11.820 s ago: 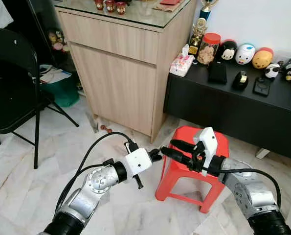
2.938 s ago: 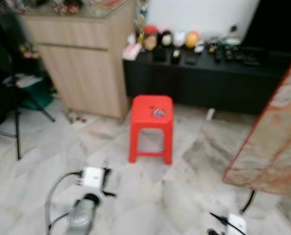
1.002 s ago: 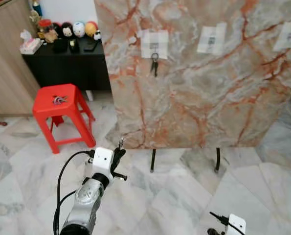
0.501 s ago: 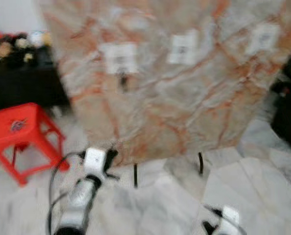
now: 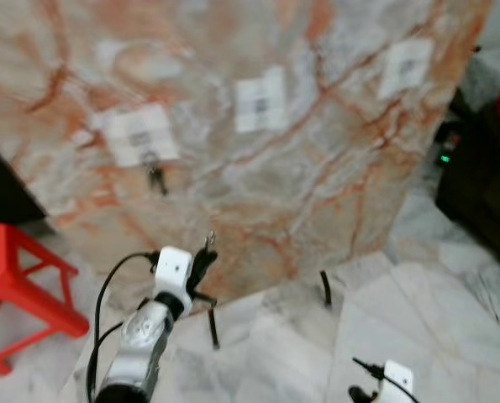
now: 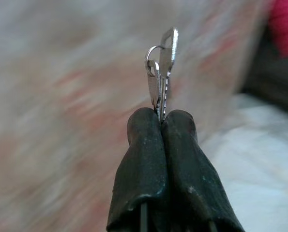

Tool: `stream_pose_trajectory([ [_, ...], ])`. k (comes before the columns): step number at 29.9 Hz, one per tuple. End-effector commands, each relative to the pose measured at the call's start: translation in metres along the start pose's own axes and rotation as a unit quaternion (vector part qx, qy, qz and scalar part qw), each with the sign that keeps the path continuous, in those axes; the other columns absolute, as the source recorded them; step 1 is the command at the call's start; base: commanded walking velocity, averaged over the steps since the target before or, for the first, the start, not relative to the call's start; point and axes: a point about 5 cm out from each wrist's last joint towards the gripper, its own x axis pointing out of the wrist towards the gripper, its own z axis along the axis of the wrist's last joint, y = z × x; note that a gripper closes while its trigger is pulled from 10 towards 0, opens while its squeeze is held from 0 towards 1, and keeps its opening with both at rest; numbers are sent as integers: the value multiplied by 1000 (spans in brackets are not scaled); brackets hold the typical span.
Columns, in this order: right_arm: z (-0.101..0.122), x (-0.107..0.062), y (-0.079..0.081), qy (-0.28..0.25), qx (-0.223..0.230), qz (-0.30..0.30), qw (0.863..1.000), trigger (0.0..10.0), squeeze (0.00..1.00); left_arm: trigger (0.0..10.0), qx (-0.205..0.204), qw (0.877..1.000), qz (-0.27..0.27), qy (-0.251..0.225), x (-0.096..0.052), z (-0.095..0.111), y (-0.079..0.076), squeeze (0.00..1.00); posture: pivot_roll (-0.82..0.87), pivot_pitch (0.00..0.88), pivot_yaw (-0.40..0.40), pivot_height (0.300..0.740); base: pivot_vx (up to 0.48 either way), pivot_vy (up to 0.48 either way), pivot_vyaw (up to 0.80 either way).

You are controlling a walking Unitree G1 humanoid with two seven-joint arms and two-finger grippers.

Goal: Hang keys on a hook

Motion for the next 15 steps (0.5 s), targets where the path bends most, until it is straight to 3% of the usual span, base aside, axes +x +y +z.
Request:
stream_pose_trajectory([
  [1,-6,0,4,8,4,3,1000,10000,0,10000,12,1000,-7,0,-3,5,5,0,130,79,-7,740,0,0,0],
  [2,-6,0,4,7,3,3,1000,10000,0,10000,20,999,-39,-21,2,21,-3,0,132,80,-8,740,0,0,0],
  [9,-6,0,4,6,2,3,1000,10000,0,10000,24,987,-153,-40,11,48,-31,0,136,77,-2,740,0,0,0],
  [12,-5,0,5,1,8,7,1000,10000,0,10000,24,982,-176,-67,19,69,-44,0,132,76,2,740,0,0,0],
  [15,-6,0,6,2,9,5,1000,10000,0,10000,22,981,-176,-74,21,74,-47,0,131,73,6,740,0,0,0],
])
